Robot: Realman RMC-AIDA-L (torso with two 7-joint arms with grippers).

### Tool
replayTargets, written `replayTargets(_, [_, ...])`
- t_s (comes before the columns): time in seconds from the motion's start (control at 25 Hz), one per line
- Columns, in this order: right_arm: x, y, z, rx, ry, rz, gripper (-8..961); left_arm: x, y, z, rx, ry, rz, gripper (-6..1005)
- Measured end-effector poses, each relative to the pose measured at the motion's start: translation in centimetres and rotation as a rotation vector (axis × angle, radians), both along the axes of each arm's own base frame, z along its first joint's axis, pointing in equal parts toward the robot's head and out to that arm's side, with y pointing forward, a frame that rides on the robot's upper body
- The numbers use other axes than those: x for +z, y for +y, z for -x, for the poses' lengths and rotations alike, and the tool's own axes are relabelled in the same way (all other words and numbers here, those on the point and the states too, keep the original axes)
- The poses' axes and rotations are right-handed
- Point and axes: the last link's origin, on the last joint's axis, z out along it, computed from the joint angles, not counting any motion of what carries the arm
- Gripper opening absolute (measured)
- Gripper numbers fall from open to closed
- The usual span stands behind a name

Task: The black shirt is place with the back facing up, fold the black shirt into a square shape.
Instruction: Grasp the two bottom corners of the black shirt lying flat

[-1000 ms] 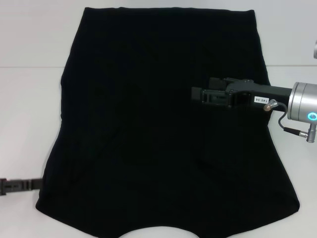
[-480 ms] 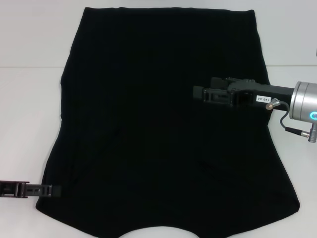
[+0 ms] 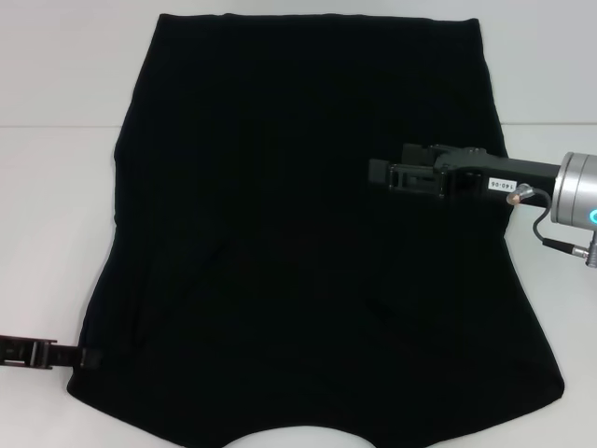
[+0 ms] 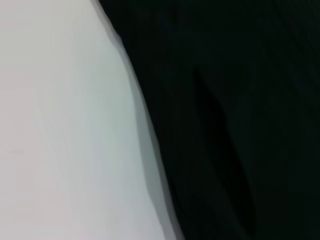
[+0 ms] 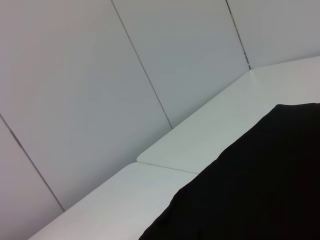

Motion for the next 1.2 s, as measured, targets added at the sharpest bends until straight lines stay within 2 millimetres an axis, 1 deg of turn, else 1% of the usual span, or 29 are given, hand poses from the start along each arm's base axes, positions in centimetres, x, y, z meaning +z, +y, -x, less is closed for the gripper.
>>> replayTargets(0.36, [0.1,-0.1,-0.1,-0.008,0.005,0.008,929,0.2,0.2,0.1,0.005,0.004,-0.015,447])
replayTargets(0.48, [0.1,-0.1,-0.1,-0.013,0.004,0.017,930,0.2,0.2,0.0,0.003,0.003,-0.017,234])
replayTargets(0.56, [0.1,-0.2,-0.2,-0.012,0.002,0.026,930,0.3,0.2,0.1,0.004,0.003,-0.019,152])
replayTargets(0.64, [0.5,-0.7,-0.9,-0.037,-0.002,0.064,930,0.4,0.1,0.2,0.006,0.002,-0.025,70])
replayTargets(0.68, [0.5,-0.7,-0.9,-0.037,-0.002,0.064,930,0.5,0.1,0.3,0.008,0.001,-0.029,29])
replayTargets(0.76, [1.1,-1.1,-1.7,-0.073,-0.004,0.101,930,1.0,-0.2,0.7,0.015,-0.012,-0.053,29])
replayTargets(0.92, [3.0,-2.5,-4.2,-0.177,-0.01,0.182,929,1.4,-0.8,0.9,0.005,-0.038,-0.066,28])
replayTargets(0.96, [4.4,-3.3,-5.7,-0.23,-0.014,0.215,929,1.5,-1.0,0.9,-0.004,-0.051,-0.066,28])
replayTargets(1.0, [4.4,-3.3,-5.7,-0.23,-0.014,0.215,929,1.5,-1.2,0.9,-0.01,-0.06,-0.066,28])
replayTargets(1.12, [6.7,-4.9,-7.6,-0.287,-0.002,0.252,929,1.7,-1.6,1.1,-0.026,-0.082,-0.066,28])
replayTargets(1.2, [7.8,-5.8,-8.4,-0.313,0.007,0.275,930,1.7,-1.7,1.1,-0.03,-0.085,-0.067,28])
